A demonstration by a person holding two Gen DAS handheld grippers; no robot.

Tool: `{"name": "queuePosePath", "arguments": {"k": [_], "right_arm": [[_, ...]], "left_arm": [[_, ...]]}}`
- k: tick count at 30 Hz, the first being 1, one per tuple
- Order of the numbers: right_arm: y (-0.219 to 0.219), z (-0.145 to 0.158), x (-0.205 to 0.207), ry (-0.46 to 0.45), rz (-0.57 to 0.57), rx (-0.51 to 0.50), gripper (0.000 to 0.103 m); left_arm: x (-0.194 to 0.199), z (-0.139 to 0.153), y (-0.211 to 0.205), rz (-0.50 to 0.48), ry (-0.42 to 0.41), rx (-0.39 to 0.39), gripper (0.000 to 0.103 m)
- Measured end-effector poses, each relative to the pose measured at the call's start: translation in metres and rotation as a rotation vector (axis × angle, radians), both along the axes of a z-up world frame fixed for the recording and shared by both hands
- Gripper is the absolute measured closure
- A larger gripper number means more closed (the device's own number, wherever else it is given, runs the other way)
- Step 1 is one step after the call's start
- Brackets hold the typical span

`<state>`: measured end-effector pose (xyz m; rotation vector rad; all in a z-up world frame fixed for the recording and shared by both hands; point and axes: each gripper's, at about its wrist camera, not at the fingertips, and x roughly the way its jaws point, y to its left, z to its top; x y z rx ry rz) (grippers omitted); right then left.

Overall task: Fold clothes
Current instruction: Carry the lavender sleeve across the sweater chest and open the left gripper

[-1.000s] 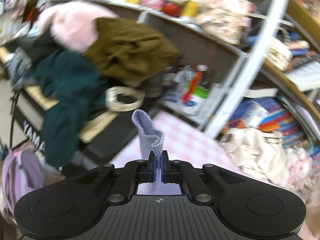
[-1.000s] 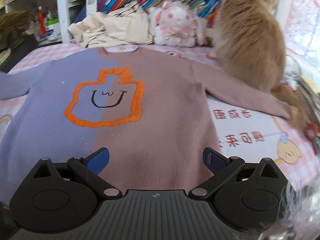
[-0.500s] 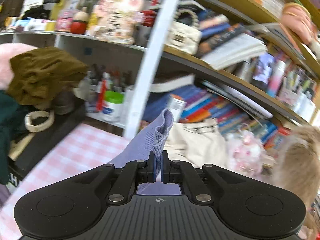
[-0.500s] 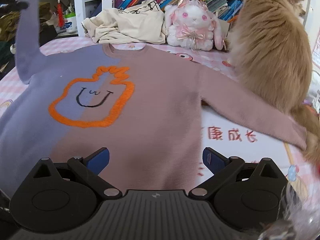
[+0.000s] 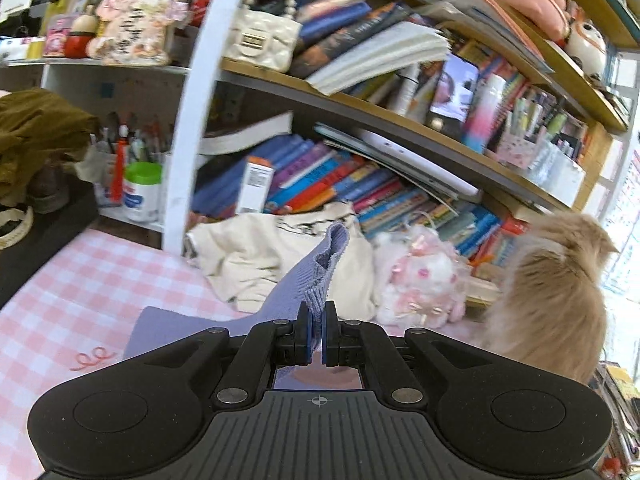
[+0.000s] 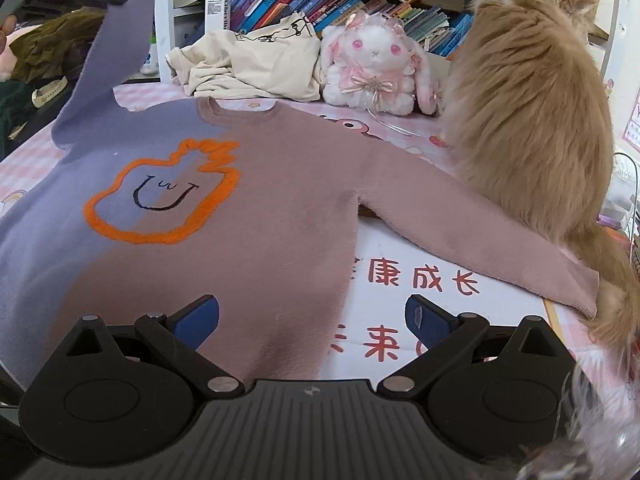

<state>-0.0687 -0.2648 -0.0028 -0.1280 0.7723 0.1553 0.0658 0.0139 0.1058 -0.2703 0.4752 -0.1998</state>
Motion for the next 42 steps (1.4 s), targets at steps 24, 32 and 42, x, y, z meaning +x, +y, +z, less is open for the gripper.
{"name": "queuePosePath", "arguments": {"k": [24,32,42], "right_arm": [[-0.001,-0.009,0.016,0.039,0.077,0.019,0.003],[-0.006,-0.011,0.016,0.061,0.071,0.012,0.003],[-0.009,-0.01,0.015,0.068,0.067,0.031,0.003]], "left_arm": [[0.045,-0.051,-0.093,-0.126,0.143,0.08,0.1],[0.05,-0.067,-0.106,-0.166,0.201,0.094,0.099],[0.013,-0.042,-0.099,-0.246,0.103,0.099,0.035]]}}
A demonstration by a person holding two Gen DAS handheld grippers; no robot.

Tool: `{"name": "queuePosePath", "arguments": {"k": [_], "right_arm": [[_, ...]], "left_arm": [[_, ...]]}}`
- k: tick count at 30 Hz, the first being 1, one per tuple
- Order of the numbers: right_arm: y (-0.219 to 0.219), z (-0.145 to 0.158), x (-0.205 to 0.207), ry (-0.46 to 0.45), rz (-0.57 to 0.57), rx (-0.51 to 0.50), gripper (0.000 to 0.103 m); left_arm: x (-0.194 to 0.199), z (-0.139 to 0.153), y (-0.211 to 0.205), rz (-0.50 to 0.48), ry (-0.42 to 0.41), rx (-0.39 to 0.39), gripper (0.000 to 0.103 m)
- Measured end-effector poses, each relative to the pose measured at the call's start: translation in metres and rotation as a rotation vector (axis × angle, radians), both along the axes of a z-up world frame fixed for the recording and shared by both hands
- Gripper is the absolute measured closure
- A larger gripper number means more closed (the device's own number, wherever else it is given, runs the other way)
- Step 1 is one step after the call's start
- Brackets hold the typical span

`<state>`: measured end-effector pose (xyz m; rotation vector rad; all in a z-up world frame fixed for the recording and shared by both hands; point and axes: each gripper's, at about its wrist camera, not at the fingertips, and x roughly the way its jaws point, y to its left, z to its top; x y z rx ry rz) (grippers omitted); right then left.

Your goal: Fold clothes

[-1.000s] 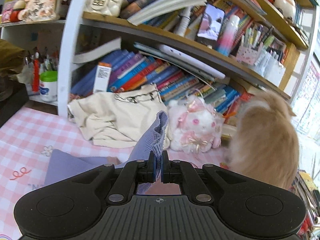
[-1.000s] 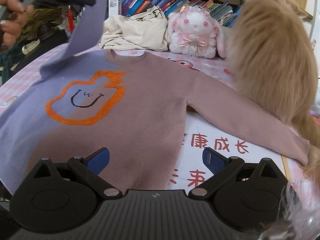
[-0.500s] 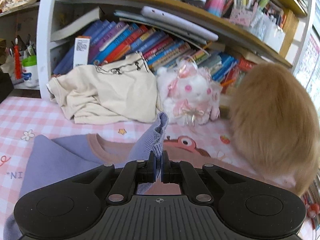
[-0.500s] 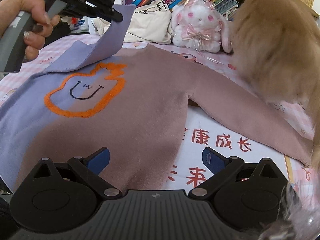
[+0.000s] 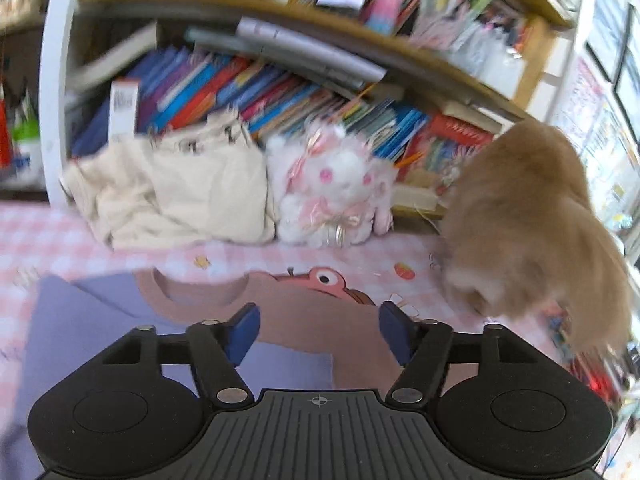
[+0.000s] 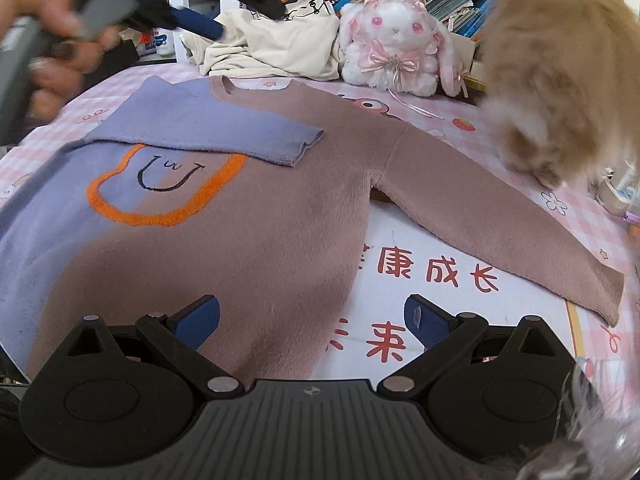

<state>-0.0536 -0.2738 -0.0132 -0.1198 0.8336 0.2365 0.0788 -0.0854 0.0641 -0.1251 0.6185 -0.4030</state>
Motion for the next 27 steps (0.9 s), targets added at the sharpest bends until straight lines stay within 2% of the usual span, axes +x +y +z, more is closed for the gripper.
{"name": "queuePosePath", "arguments": {"k": [3,9,11,14,18,21,27], "right_arm": [[-0.001,-0.001,0.001,-0.001,-0.004,0.014,0.003],[0.0,-0.001,0.008,0.007,0.003,0.04,0.004],[0.003,-0.001,0.011,0.016,0.016,0.046,0.005],[0.006,-0.002,0.016,0.029,0.014,0.059,0.009],[0.006,-0.005,0.022,0.053,-0.018,0.078,0.023],[0.007,-0.008,0.024,0.067,-0.038,0.087,0.03],[0.007,-0.012,0.021,0.078,-0.058,0.096,0.034]], "left_arm": [[-0.024,0.0,0.018,0.04,-0.024,0.102,0.035],[-0.079,-0.031,0.065,0.198,0.062,0.309,0.032],[-0.091,-0.041,0.079,0.26,0.1,0.339,0.03],[-0.104,-0.053,0.098,0.354,0.162,0.346,0.03],[-0.114,-0.055,0.115,0.422,0.198,0.313,0.025],[-0.121,-0.055,0.121,0.453,0.209,0.3,0.023],[-0.127,-0.057,0.125,0.483,0.24,0.301,0.019]]}}
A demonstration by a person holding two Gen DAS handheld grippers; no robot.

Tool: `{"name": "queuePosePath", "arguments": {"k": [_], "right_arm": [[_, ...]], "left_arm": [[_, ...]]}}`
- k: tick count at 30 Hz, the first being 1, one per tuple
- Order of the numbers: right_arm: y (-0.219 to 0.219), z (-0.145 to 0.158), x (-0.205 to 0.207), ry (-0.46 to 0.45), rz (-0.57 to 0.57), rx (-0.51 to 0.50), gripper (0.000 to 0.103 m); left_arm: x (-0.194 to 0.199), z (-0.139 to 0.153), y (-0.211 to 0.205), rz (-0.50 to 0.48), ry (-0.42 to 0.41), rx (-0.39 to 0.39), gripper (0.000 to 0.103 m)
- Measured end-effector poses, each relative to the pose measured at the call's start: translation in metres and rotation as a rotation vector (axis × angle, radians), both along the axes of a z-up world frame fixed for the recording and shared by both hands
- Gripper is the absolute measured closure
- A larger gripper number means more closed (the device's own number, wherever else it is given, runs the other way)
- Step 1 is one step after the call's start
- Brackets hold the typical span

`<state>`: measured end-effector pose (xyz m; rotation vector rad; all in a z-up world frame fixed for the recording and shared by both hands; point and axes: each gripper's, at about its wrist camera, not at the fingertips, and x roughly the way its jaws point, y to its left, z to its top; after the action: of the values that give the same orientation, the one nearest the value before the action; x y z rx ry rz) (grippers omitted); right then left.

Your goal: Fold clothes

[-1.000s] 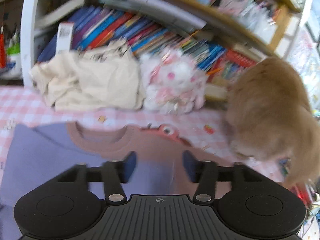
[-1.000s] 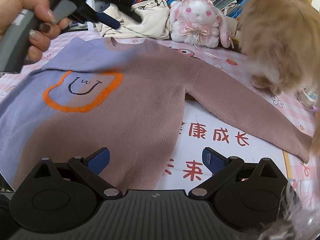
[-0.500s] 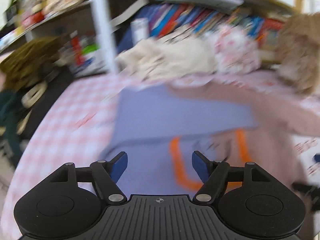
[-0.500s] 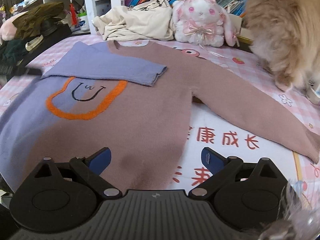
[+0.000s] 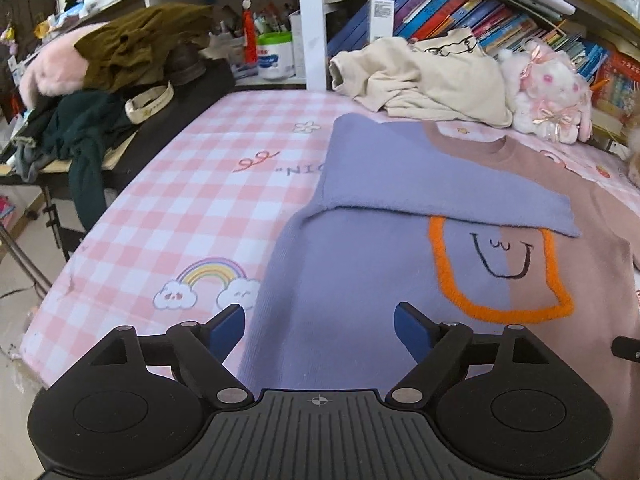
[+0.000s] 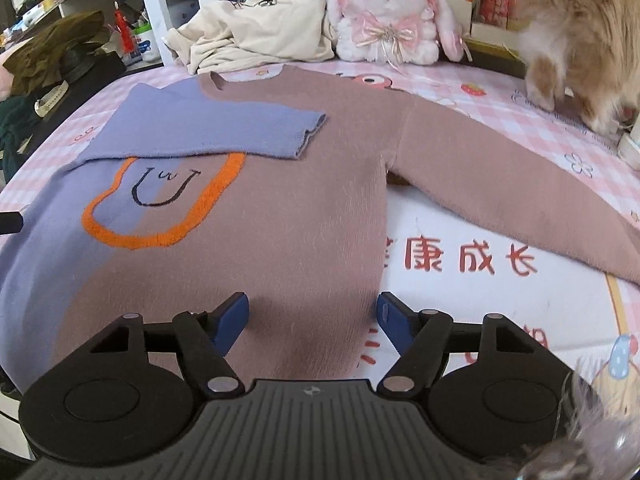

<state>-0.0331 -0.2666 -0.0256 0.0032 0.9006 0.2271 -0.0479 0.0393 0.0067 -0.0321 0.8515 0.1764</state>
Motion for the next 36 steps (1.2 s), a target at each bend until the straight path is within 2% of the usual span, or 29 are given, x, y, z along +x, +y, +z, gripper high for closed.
{"name": "queuePosePath", "arguments": {"k": [7,10,13,19,29,30,32,34,36], "right_arm": [[0.002,-0.001,-0.011,-0.015,0.002,-0.015,0.035],[0.002,0.001,-0.017,-0.02,0.0,-0.022,0.039],[0.003,0.003,-0.023,-0.03,-0.02,-0.032,0.041],[0.005,0.008,-0.034,-0.028,-0.091,-0.056,0.046],[0.026,0.009,-0.061,0.009,-0.176,-0.103,0.049],[0.028,0.009,-0.064,0.015,-0.183,-0.107,0.049],[0.031,0.008,-0.068,0.028,-0.198,-0.114,0.049],[0.033,0.008,-0.073,0.036,-0.214,-0.116,0.05],[0.032,0.007,-0.076,0.045,-0.236,-0.112,0.052]], "left_arm": [[-0.011,-0.005,0.001,0.011,0.029,0.001,0.017],[-0.012,-0.009,0.002,0.004,0.041,-0.017,0.017],[-0.008,-0.01,0.002,-0.024,0.036,-0.054,0.017],[-0.008,-0.011,0.002,-0.098,0.003,-0.057,0.017],[-0.028,-0.02,0.044,-0.097,-0.014,-0.131,0.018],[-0.03,-0.021,0.049,-0.097,-0.016,-0.142,0.019],[-0.035,-0.024,0.058,-0.101,-0.018,-0.166,0.029],[-0.035,-0.027,0.063,-0.106,-0.01,-0.185,0.049],[-0.033,-0.031,0.067,-0.108,0.003,-0.207,0.056]]}}
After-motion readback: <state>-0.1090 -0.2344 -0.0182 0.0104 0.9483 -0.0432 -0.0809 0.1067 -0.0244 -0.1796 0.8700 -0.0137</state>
